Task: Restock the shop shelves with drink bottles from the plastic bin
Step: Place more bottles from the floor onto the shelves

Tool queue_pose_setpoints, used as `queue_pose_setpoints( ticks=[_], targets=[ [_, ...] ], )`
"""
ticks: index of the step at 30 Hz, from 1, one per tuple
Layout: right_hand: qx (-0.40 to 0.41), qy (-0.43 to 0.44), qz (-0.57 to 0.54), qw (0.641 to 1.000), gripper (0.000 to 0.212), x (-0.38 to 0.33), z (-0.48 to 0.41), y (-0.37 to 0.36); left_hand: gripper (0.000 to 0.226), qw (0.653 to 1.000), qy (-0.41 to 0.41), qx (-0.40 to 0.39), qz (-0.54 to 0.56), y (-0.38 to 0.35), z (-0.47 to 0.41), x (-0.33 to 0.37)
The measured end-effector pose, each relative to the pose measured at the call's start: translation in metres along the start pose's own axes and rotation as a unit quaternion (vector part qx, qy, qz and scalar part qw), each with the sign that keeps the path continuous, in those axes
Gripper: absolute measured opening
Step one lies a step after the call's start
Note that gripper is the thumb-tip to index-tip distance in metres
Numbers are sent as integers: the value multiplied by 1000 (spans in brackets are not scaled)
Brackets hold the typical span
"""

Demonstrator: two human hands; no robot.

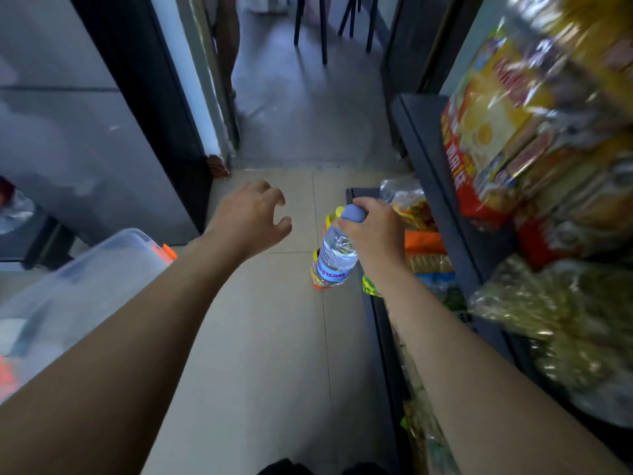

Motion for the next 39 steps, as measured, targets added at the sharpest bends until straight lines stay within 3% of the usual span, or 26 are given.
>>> queue_pose_setpoints(
  ticks=[10,18,25,39],
  targets=[
    [23,47,-54,997,43,-261,-3,145,33,998,-6,61,-25,290,39,9],
    [55,94,-74,991,42,-430,9,257,48,992,-39,71,-95,467,57,33],
    [164,121,-27,979,47,-505,38,306,52,982,-116,125,-74,536,47,32],
    [376,23,21,926,47,-557,152,350,50,923,-353,155,-16,593,58,54]
  ],
)
Point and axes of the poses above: each hand's wrist, its own z-axis away from the middle knuckle, its own y-axis out of the back of the hand, x = y × z, the point moved 3 cm from there along -z, towards the middle knuckle, and after that the axes turned 13 degrees about -z, right-handed, at the moved point
